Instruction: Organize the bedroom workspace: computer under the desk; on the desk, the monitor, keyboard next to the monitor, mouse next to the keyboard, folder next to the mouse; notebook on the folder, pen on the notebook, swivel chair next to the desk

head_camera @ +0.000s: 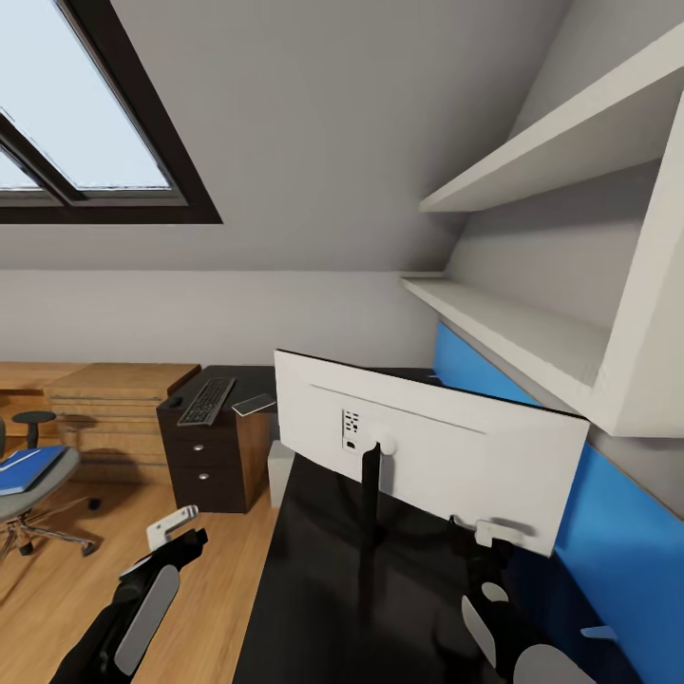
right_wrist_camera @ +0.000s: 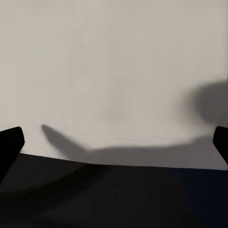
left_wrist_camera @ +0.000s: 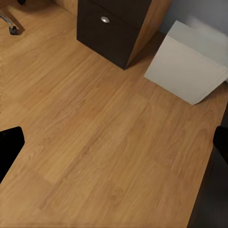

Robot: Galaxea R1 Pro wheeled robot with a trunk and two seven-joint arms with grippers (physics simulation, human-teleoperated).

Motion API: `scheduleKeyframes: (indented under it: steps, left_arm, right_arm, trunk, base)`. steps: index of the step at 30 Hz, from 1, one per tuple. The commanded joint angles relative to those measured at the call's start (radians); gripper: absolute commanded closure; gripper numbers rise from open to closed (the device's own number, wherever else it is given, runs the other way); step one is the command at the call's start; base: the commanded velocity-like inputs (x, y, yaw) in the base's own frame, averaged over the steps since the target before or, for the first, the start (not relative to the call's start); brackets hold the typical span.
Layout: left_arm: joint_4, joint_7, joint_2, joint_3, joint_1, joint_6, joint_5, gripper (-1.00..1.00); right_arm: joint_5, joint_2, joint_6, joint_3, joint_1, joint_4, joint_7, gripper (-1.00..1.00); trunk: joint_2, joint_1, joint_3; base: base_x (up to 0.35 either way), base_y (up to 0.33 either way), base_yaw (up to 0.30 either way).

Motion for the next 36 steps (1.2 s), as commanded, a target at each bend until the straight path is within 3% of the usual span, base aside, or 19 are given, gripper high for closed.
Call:
scheduleKeyframes:
  steps: [1, 30, 32, 36]
  left_arm:
    - [-0.001, 0.007, 0.001, -0.001, -0.001, 0.003, 0.008, -1.00]
    - [0.042, 0.005, 0.003, 0.001, -0.001, 0.003, 0.013, -1.00]
    - [0.044, 0.007, 0.004, 0.006, -0.001, 0.002, 0.012, -1.00]
    - [0.045, 0.007, 0.004, 0.048, -0.001, 0.000, 0.012, -1.00]
  right_arm:
    - [0.006, 0.001, -0.004, -0.003, -0.001, 0.001, -0.003, -1.00]
    - [0.006, -0.007, -0.007, -0.005, -0.001, 0.003, -0.014, -1.00]
    - [0.007, -0.007, -0.007, -0.005, -0.001, 0.003, -0.014, -1.00]
    - [0.007, -0.010, -0.007, -0.005, -0.001, 0.003, -0.014, -1.00]
  trunk:
    - [-0.001, 0.000, -0.002]
    - [-0.001, 0.000, -0.002]
    - [-0.001, 0.000, -0.002]
    - [-0.001, 0.000, -0.002]
  base:
    - [0.220, 0.000, 0.000]
    - [0.130, 0.000, 0.000]
    - [0.088, 0.000, 0.000]
    - [0.031, 0.000, 0.000]
